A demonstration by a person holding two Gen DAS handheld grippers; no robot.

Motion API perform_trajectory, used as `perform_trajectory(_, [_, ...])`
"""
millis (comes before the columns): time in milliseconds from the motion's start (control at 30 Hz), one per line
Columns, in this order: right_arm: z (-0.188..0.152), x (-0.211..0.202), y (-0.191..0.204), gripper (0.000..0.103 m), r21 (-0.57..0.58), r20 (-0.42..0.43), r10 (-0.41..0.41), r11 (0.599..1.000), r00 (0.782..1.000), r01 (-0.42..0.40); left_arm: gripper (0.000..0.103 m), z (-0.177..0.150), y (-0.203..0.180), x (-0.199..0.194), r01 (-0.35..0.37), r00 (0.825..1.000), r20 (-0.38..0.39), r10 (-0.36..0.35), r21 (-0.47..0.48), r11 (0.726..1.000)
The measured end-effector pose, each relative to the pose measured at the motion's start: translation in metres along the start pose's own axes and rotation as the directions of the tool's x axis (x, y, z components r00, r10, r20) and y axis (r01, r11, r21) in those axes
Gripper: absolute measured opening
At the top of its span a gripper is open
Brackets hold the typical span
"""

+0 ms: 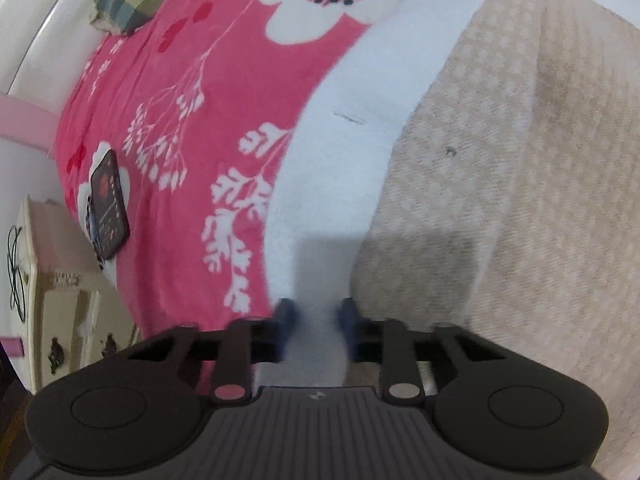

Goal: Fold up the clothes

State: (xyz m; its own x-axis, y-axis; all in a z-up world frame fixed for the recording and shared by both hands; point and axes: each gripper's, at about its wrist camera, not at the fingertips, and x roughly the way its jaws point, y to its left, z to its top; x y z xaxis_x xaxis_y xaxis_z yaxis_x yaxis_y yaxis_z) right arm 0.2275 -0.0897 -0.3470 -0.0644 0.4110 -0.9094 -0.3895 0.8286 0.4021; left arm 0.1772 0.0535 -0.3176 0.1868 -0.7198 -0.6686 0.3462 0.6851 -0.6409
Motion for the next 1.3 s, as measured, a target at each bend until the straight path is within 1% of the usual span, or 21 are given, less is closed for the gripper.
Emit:
perform_trajectory(100, [-0.008,-0.022,-0.003,0.010,-0.032,0.047,-0.017,0.999,0.999,0.018,0.003,0.000,-0.010,0.002,0.030,1.000,0.006,-0.030,0.017,0.999])
perform_trajectory(233, [-0.024,-0.064,-0.017,0.008,-0.013,0.124,-0.052,0.998,0.991,0.054,0.003,0.003,-0.032,0.008,0.108,0.994,0.010,-0.109,0.038,0.993])
perform_trajectory(300, [-0.035,-0.087,-0.029,0.008,0.019,0.147,-0.104,0.995,0.984,0.103,0.003,0.006,-0.045,0.019,0.168,0.986,-0.007,-0.168,0.041,0.985])
perform_trajectory(367, [-0.046,-0.106,-0.044,0.008,0.062,0.159,-0.167,0.985,0.973,0.159,0.003,0.004,-0.060,0.035,0.213,0.976,-0.044,-0.211,0.051,0.976])
perform_trajectory(400, [-0.052,-0.112,-0.054,0.008,0.086,0.155,-0.202,0.978,0.967,0.190,0.004,0.004,-0.067,0.043,0.234,0.971,-0.064,-0.230,0.055,0.971])
perform_trajectory(467, [-0.064,-0.115,-0.076,0.008,0.131,0.130,-0.277,0.956,0.952,0.261,0.005,0.000,-0.074,0.060,0.250,0.963,-0.115,-0.245,0.031,0.968])
perform_trajectory(500, [-0.070,-0.113,-0.088,0.008,0.150,0.113,-0.315,0.943,0.942,0.297,0.008,-0.002,-0.076,0.064,0.253,0.960,-0.132,-0.248,0.020,0.967])
perform_trajectory(533, [-0.075,-0.106,-0.099,0.008,0.162,0.096,-0.345,0.931,0.934,0.327,0.018,-0.005,-0.076,0.063,0.256,0.958,-0.141,-0.251,0.014,0.967])
perform_trajectory(600, [-0.083,-0.088,-0.123,0.008,0.191,0.056,-0.387,0.909,0.920,0.371,0.029,-0.010,-0.069,0.058,0.245,0.959,-0.146,-0.244,-0.013,0.969])
perform_trajectory(633, [-0.085,-0.080,-0.132,0.008,0.205,0.045,-0.392,0.904,0.919,0.376,0.031,-0.012,-0.063,0.053,0.233,0.961,-0.147,-0.235,-0.031,0.972])
perform_trajectory(700, [-0.087,-0.072,-0.140,0.008,0.229,0.052,-0.381,0.904,0.923,0.360,0.033,-0.015,-0.046,0.036,0.189,0.968,-0.153,-0.197,-0.063,0.980])
perform_trajectory(733, [-0.088,-0.069,-0.145,0.008,0.241,0.056,-0.375,0.905,0.925,0.352,0.035,-0.017,-0.036,0.025,0.154,0.975,-0.151,-0.164,-0.075,0.985])
perform_trajectory(800, [-0.089,-0.063,-0.153,0.008,0.263,0.064,-0.363,0.904,0.929,0.335,0.035,-0.020,-0.015,0.006,0.065,0.986,-0.145,-0.077,-0.087,0.994])
perform_trajectory(867, [-0.092,-0.071,-0.153,0.008,0.270,0.084,-0.362,0.905,0.928,0.329,0.036,-0.019,0.006,-0.005,-0.022,0.990,-0.137,0.010,-0.087,0.996])
perform_trajectory(933, [-0.092,-0.089,-0.150,0.007,0.251,0.118,-0.419,0.890,0.900,0.381,0.036,-0.016,0.027,-0.010,-0.111,0.986,-0.135,0.098,-0.091,0.990])
perform_trajectory(967, [-0.092,-0.098,-0.148,0.007,0.242,0.136,-0.446,0.881,0.885,0.407,0.036,-0.016,0.035,-0.012,-0.137,0.983,-0.136,0.124,-0.095,0.986])
perform_trajectory(1033, [-0.092,-0.117,-0.145,0.006,0.227,0.171,-0.498,0.860,0.850,0.458,0.036,-0.017,0.048,-0.017,-0.162,0.980,-0.133,0.148,-0.103,0.981])
perform_trajectory(1133, [-0.090,-0.145,-0.142,0.006,0.209,0.223,-0.571,0.820,0.790,0.533,0.036,-0.019,0.055,-0.017,-0.145,0.982,-0.134,0.131,-0.099,0.984])
perform_trajectory(1233, [-0.086,-0.184,-0.156,0.006,0.228,0.235,-0.669,0.744,0.705,0.629,0.036,-0.026,0.048,-0.011,-0.118,0.982,-0.155,0.109,-0.053,0.992])
perform_trajectory(1300, [-0.080,-0.201,-0.166,0.006,0.237,0.224,-0.720,0.694,0.657,0.680,0.037,-0.029,0.040,0.000,-0.107,0.979,-0.177,0.105,-0.004,0.994])
